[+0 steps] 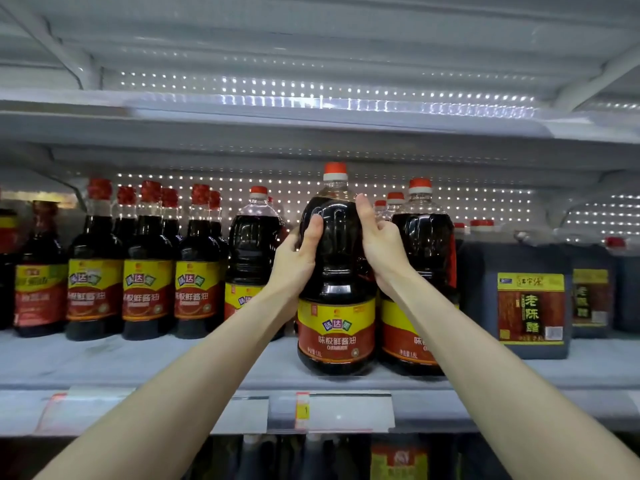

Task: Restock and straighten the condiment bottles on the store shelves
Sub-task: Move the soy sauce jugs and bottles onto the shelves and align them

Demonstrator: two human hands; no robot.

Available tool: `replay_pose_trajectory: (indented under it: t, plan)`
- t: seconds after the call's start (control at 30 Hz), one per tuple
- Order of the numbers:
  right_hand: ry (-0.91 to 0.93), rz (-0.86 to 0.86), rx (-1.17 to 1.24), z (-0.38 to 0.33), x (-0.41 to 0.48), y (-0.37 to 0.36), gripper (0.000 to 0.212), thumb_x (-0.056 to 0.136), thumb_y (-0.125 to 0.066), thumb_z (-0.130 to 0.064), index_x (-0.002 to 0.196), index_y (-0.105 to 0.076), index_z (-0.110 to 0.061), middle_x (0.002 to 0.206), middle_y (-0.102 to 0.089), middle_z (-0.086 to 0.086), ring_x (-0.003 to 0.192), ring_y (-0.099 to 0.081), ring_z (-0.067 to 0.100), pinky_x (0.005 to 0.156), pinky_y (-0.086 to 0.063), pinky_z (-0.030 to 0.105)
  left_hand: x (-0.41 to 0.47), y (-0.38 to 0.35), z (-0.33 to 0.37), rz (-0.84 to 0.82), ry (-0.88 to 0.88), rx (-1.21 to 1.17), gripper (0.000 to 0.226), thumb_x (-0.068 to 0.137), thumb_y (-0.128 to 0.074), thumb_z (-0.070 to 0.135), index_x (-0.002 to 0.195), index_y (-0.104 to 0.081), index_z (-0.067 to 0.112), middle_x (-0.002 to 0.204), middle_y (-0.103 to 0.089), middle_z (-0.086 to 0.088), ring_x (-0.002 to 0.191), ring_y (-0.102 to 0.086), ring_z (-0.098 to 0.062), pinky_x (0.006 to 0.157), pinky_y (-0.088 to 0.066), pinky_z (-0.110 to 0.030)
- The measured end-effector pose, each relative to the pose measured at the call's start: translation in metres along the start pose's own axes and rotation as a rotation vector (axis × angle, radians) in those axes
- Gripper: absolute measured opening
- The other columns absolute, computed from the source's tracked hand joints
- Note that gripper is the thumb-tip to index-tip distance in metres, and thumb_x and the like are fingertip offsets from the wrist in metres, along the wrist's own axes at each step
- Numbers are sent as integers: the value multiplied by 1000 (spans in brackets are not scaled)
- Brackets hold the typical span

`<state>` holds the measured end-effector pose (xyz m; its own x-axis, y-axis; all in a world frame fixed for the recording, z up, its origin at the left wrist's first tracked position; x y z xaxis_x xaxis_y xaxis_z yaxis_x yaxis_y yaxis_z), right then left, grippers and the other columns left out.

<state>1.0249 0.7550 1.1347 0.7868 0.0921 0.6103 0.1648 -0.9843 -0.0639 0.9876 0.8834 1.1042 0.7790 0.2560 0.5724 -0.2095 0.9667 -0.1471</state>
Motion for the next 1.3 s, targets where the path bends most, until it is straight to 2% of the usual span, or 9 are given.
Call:
replay_pose_trajectory:
  t: [0.2,0.4,0.53,0.67,0.73,0.8,0.93,1.13,1.3]
  plan:
    - [-52,-33,-95,3,-7,-3,105,74,-45,-81,111,-57,17,113,-59,33,106,-59,43,96,-48,53,1,1,-5,27,22,37,39,84,-56,61,104,-61,28,107,-70,2,100,-67,-14,91,-53,-33]
    - [-95,-43,-209,8,2,-3,83,84,-33,-78,102,-69,-6,105,-71,17,100,-67,26,98,-49,45,2,0,-4,43,15,68,34,85,-55,61,100,-58,31,105,-69,3,98,-66,-14,90,-54,-34]
    - [-137,-82,-241,12,2,-6,62,97,-23,-63,117,-59,-17,112,-65,4,102,-58,15,100,-44,34,3,1,-8,47,27,87,41,86,-52,62,108,-54,27,106,-67,2,99,-65,-16,91,-53,-36]
    - [-141,-107,-257,8,4,-9,83,83,-20,-79,114,-63,-14,112,-67,6,108,-61,20,103,-45,42,4,-2,-5,40,26,102,46,86,-50,64,113,-51,26,108,-66,1,99,-64,-16,90,-53,-35]
    - [-170,-141,-229,9,7,-9,111,59,-22,-92,130,-56,-13,123,-63,6,116,-57,21,106,-43,44,5,-4,-4,53,25,123,54,86,-49,66,119,-50,23,113,-65,-1,102,-63,-18,91,-52,-35]
    - [-214,-152,-192,10,3,-9,125,54,-27,-97,146,-38,-13,139,-53,6,126,-50,22,109,-39,45,1,-3,-4,65,18,149,54,88,-45,65,119,-49,21,107,-64,2,100,-62,-15,86,-52,-31]
    - [-212,-132,-130,22,-22,-3,87,90,-27,-73,156,-7,-20,160,-20,1,145,-25,21,118,-26,46,-15,1,-18,78,36,177,61,92,-40,62,127,-50,14,116,-62,0,108,-59,-17,96,-49,-37]
    - [-238,-162,-49,54,-60,10,68,100,-29,-55,155,3,-29,160,-17,-4,143,-27,18,110,-32,33,-43,3,-40,44,97,170,67,95,-42,55,151,-24,23,146,-43,-2,125,-49,-18,99,-44,-35]
    - [-229,-164,-55,74,-82,7,64,100,-30,-54,152,4,-39,162,-10,-7,143,-27,17,112,-34,41,-55,9,-50,10,137,176,74,93,-47,55,153,-17,25,147,-43,-4,117,-53,-16,86,-46,-29]
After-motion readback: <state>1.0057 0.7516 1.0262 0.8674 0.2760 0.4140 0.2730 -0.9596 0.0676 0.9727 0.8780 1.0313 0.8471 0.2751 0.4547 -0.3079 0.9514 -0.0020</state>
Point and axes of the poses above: each hand's wrist, its own x-axis towards the middle knuckle, its own y-axis out of the back of the hand, z = x × y, the point moved 3 cm from there along x, towards the middle knuckle
